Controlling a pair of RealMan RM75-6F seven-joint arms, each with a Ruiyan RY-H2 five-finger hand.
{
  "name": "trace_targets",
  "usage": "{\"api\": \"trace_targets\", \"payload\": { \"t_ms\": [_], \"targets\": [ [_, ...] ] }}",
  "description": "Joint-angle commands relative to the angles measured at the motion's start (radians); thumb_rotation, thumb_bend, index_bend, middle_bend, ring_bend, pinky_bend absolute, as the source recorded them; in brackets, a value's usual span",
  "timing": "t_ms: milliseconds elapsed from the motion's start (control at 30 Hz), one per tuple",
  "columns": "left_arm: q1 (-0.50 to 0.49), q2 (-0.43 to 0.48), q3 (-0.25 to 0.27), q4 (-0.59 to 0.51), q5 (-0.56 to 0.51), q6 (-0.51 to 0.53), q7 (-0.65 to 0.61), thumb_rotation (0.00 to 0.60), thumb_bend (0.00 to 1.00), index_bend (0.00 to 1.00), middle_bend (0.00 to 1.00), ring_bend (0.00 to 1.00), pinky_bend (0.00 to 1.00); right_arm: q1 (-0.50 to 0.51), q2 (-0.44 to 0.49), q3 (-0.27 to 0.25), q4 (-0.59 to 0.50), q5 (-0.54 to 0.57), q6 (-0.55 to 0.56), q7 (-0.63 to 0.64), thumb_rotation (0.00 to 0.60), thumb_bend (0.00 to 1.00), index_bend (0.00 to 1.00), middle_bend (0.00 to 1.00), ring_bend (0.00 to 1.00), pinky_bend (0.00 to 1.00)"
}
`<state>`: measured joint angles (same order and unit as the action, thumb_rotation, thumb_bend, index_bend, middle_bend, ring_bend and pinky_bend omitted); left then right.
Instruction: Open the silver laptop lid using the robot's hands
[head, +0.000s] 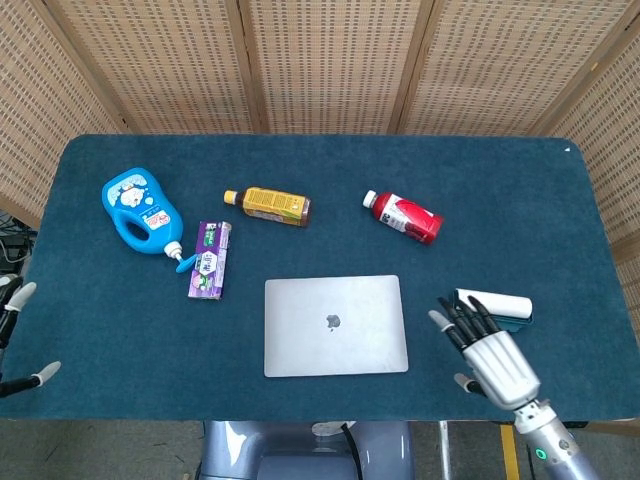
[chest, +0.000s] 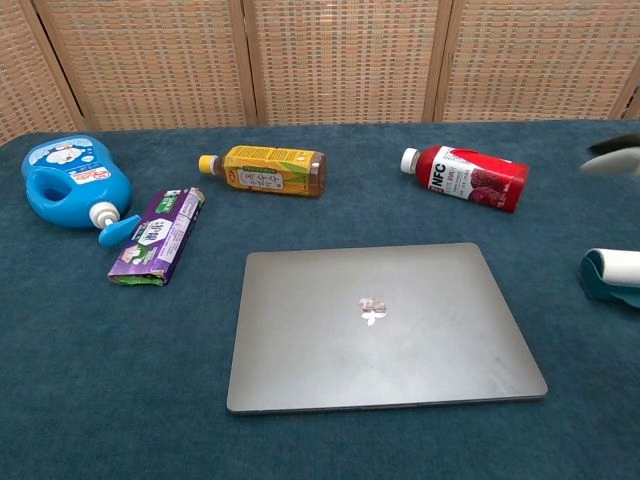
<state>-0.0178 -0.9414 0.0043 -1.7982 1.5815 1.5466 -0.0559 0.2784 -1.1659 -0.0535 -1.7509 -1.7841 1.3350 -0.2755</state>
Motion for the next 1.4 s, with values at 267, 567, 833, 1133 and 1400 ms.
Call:
{"api": "trace_targets", "payload": {
  "t_ms": [267, 567, 833, 1133, 1400],
  "targets": [
    [-0.032, -0.011, -0.009, -0.016, -0.046, -0.066, 0.057, 0.600, 0.00, 0.00, 0.00, 0.00, 0.00, 0.246, -0.245, 0.101, -0.081, 0.142, -0.399, -0.158, 0.600, 0.19, 0.04, 0.00, 0.00, 0.00],
    [-0.049, -0.015, -0.015, -0.017, -0.079, -0.101, 0.066, 0.600, 0.00, 0.00, 0.00, 0.00, 0.00, 0.314, -0.416, 0.143, 0.032, 0.293, -0.479, -0.300, 0.600, 0.27, 0.07, 0.00, 0.00, 0.00],
    [-0.051, -0.006, -0.015, -0.020, -0.082, -0.104, 0.051, 0.600, 0.00, 0.00, 0.00, 0.00, 0.00, 0.344, -0.503, 0.139, 0.097, 0.350, -0.480, -0.348, 0.600, 0.29, 0.08, 0.01, 0.00, 0.00],
    [-0.054, -0.006, -0.015, -0.019, -0.088, -0.109, 0.049, 0.600, 0.00, 0.00, 0.00, 0.00, 0.00, 0.364, -0.541, 0.135, 0.153, 0.381, -0.464, -0.389, 0.600, 0.32, 0.09, 0.02, 0.00, 0.00],
    [-0.055, -0.005, -0.015, -0.017, -0.091, -0.111, 0.042, 0.600, 0.00, 0.00, 0.00, 0.00, 0.00, 0.376, -0.570, 0.116, 0.183, 0.400, -0.451, -0.414, 0.600, 0.32, 0.09, 0.02, 0.00, 0.00]
  ]
}}
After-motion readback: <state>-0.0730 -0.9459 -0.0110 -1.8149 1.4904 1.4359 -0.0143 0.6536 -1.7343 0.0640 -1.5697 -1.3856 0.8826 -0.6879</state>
